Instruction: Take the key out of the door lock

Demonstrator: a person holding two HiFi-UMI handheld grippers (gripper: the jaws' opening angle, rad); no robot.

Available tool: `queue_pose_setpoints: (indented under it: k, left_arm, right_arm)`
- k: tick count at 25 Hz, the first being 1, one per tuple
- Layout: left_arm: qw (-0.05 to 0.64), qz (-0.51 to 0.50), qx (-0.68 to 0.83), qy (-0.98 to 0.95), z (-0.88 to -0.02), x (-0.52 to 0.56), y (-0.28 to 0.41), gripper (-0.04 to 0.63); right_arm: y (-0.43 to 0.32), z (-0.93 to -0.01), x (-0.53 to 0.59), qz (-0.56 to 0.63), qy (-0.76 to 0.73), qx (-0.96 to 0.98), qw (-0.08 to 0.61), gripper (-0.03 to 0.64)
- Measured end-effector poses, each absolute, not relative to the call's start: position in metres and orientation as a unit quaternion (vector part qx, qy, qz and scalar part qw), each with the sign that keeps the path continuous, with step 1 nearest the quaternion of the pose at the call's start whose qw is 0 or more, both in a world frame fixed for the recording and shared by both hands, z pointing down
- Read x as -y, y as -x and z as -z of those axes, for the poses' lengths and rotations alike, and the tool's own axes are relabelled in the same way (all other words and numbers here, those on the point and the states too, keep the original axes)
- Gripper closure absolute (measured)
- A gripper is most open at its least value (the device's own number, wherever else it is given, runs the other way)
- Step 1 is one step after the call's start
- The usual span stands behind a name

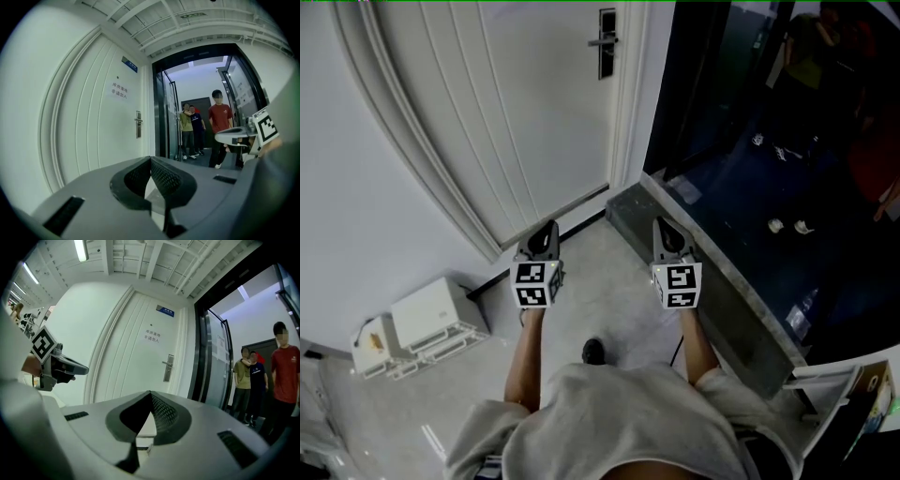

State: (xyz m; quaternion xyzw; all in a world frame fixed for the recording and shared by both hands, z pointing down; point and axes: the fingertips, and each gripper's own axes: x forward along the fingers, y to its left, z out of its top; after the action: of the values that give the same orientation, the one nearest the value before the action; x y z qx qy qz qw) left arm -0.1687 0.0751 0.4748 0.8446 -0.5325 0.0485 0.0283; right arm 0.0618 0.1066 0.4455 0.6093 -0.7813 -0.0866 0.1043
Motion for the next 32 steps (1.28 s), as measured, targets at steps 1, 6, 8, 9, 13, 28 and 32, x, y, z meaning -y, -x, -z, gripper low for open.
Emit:
queue_pose_setpoints:
  k: [1,6,8,9,13,28,32]
  left_arm:
    - [0.027,-0.047,0.531,-0.846,-0.473,-0.061,0.172,0.577]
    - [0.026,-0.041,0.521,-0.852,-0.471,0.001,0.181,0.577]
    - [0.025,-0.039,0.516,-0.856,-0.470,0.019,0.179,0.577]
    - [0.026,-0.039,0.513,-0.857,-0.470,0.027,0.177,0.577]
    - [0.031,-0.044,0.505,-0.862,-0.476,0.056,0.167,0.577]
    - [0.035,-0.060,0.507,-0.859,-0.498,0.196,0.126,0.577]
    - [0.033,-0.060,0.513,-0.856,-0.493,0.254,0.108,0.577]
  right_arm:
    - [-0.058,-0.444,-0.094,0.088,-0.610,0.780,0.104,0.594]
    - [-0.046,-0.442,-0.040,0.092,-0.617,0.774,0.107,0.594]
    - [-0.046,-0.444,-0.026,0.090,-0.621,0.771,0.109,0.594]
    - [-0.046,-0.446,-0.020,0.088,-0.623,0.769,0.111,0.594]
    - [-0.051,-0.454,0.004,0.080,-0.626,0.766,0.119,0.594]
    - [-0.091,-0.482,0.149,0.067,-0.619,0.774,0.117,0.594]
    - [-0.104,-0.479,0.209,0.068,-0.609,0.782,0.115,0.594]
